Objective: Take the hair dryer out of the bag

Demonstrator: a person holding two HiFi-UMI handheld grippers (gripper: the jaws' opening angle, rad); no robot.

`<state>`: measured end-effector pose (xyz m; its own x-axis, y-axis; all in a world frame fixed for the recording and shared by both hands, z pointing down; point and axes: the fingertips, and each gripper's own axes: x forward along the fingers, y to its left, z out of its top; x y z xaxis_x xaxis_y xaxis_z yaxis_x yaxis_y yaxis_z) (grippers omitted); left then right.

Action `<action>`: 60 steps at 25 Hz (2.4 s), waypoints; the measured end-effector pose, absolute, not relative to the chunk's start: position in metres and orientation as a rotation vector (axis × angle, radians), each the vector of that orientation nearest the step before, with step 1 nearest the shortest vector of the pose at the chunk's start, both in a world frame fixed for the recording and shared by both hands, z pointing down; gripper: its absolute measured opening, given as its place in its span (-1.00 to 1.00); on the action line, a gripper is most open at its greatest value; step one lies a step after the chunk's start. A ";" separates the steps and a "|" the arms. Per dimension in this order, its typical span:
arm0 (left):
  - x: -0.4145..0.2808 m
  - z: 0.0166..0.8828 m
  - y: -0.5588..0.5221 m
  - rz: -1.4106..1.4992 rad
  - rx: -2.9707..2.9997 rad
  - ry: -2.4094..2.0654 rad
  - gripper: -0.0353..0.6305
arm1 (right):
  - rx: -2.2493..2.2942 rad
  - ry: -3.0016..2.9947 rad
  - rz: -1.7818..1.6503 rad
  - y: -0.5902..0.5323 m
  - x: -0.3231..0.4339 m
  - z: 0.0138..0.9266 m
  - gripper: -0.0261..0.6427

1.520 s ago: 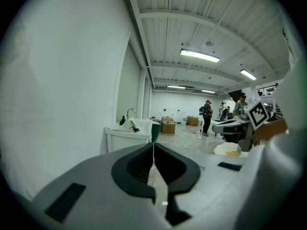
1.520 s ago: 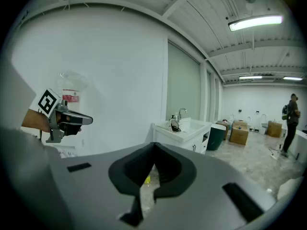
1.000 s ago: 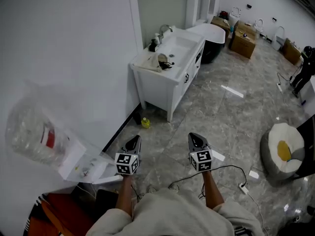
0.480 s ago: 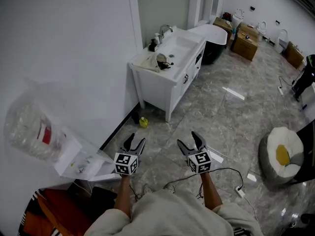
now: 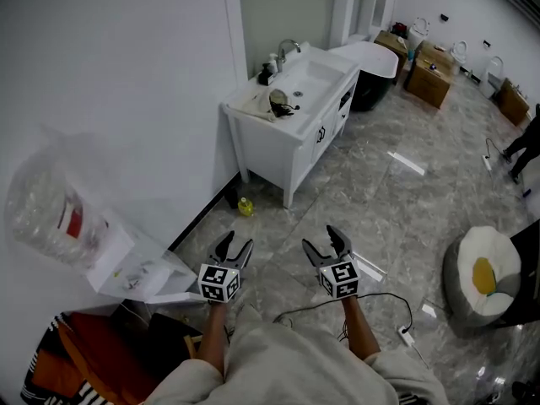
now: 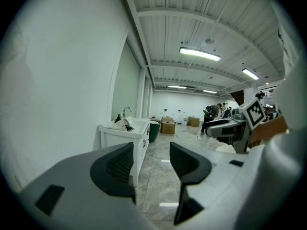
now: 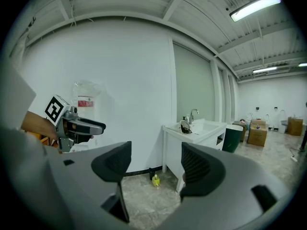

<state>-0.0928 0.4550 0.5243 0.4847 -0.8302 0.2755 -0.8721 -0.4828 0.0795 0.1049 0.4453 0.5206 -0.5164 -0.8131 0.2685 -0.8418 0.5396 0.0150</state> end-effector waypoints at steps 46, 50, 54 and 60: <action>-0.159 0.537 0.025 0.279 2.609 -1.265 -0.25 | 1.528 -2.338 0.183 0.061 0.038 0.531 -0.04; -0.164 0.541 0.003 0.289 2.613 -1.246 -0.25 | 1.534 -2.324 0.195 0.043 0.032 0.537 -0.04; -0.168 0.545 -0.010 0.298 2.615 -1.235 -0.25 | 1.528 -2.316 0.200 0.030 0.028 0.541 -0.04; -0.177 0.548 -0.034 0.302 2.602 -1.261 -0.25 | 1.507 -2.324 0.215 0.006 0.022 0.551 -0.05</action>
<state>-0.1774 -0.0336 0.5482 0.6075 -0.7418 0.2841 -0.7900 -0.6014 0.1189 0.0215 0.0061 0.5511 -0.3655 -0.8503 0.3786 -0.9053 0.4193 0.0677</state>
